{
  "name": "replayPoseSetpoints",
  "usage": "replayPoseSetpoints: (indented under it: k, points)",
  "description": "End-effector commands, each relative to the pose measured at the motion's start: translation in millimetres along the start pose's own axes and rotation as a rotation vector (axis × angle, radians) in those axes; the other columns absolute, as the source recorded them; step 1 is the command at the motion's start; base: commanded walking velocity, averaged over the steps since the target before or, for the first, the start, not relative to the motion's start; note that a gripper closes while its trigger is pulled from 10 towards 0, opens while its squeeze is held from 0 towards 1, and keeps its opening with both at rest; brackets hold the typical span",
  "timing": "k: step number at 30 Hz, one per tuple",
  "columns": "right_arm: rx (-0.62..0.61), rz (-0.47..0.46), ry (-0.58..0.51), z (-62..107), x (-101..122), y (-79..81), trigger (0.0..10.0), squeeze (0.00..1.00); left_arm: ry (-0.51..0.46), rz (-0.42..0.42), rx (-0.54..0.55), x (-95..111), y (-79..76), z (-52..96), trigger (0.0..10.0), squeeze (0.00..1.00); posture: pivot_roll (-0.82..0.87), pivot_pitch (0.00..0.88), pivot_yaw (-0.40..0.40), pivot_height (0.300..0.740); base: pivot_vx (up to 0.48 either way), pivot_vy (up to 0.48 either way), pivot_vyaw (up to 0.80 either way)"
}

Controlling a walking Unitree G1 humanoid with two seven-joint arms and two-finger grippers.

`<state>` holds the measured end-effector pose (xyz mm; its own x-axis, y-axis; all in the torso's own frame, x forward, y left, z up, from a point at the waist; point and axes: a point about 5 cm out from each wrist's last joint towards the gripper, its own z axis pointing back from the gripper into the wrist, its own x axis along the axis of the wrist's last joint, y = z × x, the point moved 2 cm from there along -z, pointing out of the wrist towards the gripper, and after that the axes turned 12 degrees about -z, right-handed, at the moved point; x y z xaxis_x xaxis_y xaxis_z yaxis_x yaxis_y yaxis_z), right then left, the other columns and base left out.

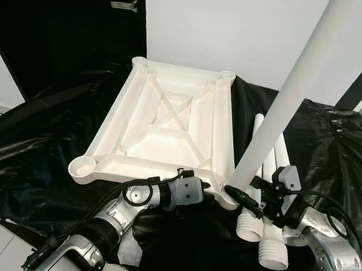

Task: Building children table

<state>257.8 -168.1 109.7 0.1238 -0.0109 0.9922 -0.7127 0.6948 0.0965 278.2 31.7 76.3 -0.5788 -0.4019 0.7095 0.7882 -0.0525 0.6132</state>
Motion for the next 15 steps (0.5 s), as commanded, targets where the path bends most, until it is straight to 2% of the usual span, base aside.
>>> replayPoseSetpoints:
  k: [1, 3, 4, 7, 8, 9, 10, 12, 15]
  points:
    - [-0.103, -0.046, 0.051, 14.9, -11.5, -14.0, 0.0, 0.00, 0.055, 0.042, -0.220, -16.3, -40.3, 3.8, 10.0, 0.00, 0.23, 0.000, -0.078, 0.740, 0.000, 0.000, 0.00]
    - [-0.153, -0.084, 0.033, 16.0, -23.0, -3.0, 0.0, 0.00, 0.055, 0.042, -0.222, -16.2, -41.1, 3.7, 10.0, 0.00, 0.24, 0.000, -0.081, 0.740, 0.000, 0.000, 0.00]
    - [-0.153, -0.084, 0.033, 16.0, -23.0, -3.0, 0.0, 0.00, 0.055, 0.042, -0.222, -16.2, -41.1, 3.7, 10.0, 0.00, 0.24, 0.000, -0.081, 0.740, 0.000, 0.000, 0.00]
    - [-0.261, -0.138, -0.023, 17.0, -38.5, 19.4, 0.0, 0.00, 0.055, 0.038, -0.218, -15.9, -38.2, 4.4, 10.0, 0.00, 0.25, 0.000, -0.082, 0.740, 0.000, 0.000, 0.00]
    - [-0.261, -0.138, -0.023, 17.0, -38.5, 19.4, 0.0, 0.00, 0.055, 0.038, -0.218, -15.9, -38.2, 4.4, 10.0, 0.00, 0.25, 0.000, -0.082, 0.740, 0.000, 0.000, 0.00]
    - [-0.344, -0.140, -0.061, 18.3, -38.0, 18.2, 0.0, 0.00, 0.056, 0.037, -0.217, -16.1, -37.9, 4.9, 10.0, 0.00, 0.25, 0.000, -0.082, 0.740, 0.000, 0.000, 0.00]
    - [-0.344, -0.140, -0.061, 18.3, -38.0, 18.2, 0.0, 0.00, 0.056, 0.037, -0.217, -16.1, -37.9, 4.9, 10.0, 0.00, 0.25, 0.000, -0.082, 0.740, 0.000, 0.000, 0.00]
    - [-0.518, -0.085, -0.114, 19.5, -33.6, 7.4, 0.0, 0.00, 0.061, 0.039, -0.218, -17.6, -38.3, 7.1, 10.0, 0.00, 0.25, 0.000, -0.081, 0.740, 0.000, 0.000, 0.00]
    - [-0.565, -0.061, -0.119, 19.3, -32.8, 4.4, 0.0, 0.00, 0.063, 0.040, -0.219, -18.2, -38.6, 7.9, 10.0, 0.00, 0.25, 0.000, -0.081, 0.740, 0.000, 0.000, 0.00]
